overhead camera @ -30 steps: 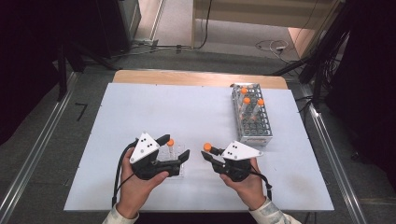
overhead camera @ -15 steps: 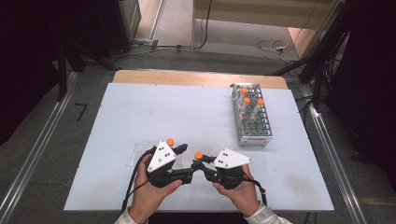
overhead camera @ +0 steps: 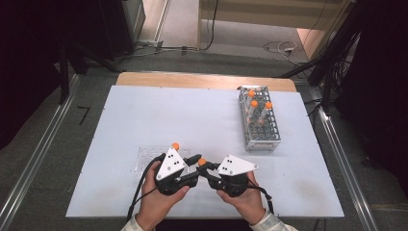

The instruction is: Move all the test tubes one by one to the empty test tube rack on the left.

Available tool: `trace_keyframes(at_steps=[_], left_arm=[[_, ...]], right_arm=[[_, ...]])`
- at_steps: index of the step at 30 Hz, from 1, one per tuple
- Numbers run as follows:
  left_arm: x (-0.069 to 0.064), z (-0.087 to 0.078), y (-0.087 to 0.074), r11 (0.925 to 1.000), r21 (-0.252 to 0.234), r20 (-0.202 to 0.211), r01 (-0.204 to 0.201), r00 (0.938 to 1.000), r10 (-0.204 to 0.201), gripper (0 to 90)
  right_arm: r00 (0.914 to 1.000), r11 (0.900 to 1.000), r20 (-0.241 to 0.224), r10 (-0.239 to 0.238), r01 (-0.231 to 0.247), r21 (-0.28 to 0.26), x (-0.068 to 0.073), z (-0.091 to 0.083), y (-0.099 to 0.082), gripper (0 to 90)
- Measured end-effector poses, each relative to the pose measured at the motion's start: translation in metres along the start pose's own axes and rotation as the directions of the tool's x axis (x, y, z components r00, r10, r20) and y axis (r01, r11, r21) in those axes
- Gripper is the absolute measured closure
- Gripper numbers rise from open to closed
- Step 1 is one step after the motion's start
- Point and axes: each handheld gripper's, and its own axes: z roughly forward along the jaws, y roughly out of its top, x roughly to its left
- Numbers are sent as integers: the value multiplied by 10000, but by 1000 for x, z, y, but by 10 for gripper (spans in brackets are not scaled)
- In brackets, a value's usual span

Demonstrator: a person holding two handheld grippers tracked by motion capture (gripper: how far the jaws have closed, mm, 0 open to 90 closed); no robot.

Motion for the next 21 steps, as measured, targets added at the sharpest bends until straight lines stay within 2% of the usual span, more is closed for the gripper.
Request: trace_keyframes(at_steps=[6,10,15,19,21], left_arm=[[-1,0,0,9999,-5,-63,-101,9999,101,693],[0,-1,0,10000,-74,-17,-26,10000,26,701],[0,-7,5,9996,-286,26,-3,10000,4,703],[3,-15,11,9987,-473,21,175,9998,-174,704],[6,-19,13,9981,-545,11,275,9996,-274,704]], right_arm=[[10000,10000,-17,31,-31,-15,0,0,0,716],[10000,9999,-65,67,-67,-78,0,-1,0,689],[9981,9985,-454,404,-420,-344,1,-2,2,460],[9958,9968,-697,596,-632,-497,0,-3,3,329],[9949,9966,-796,622,-661,-484,1,-3,3,303]])
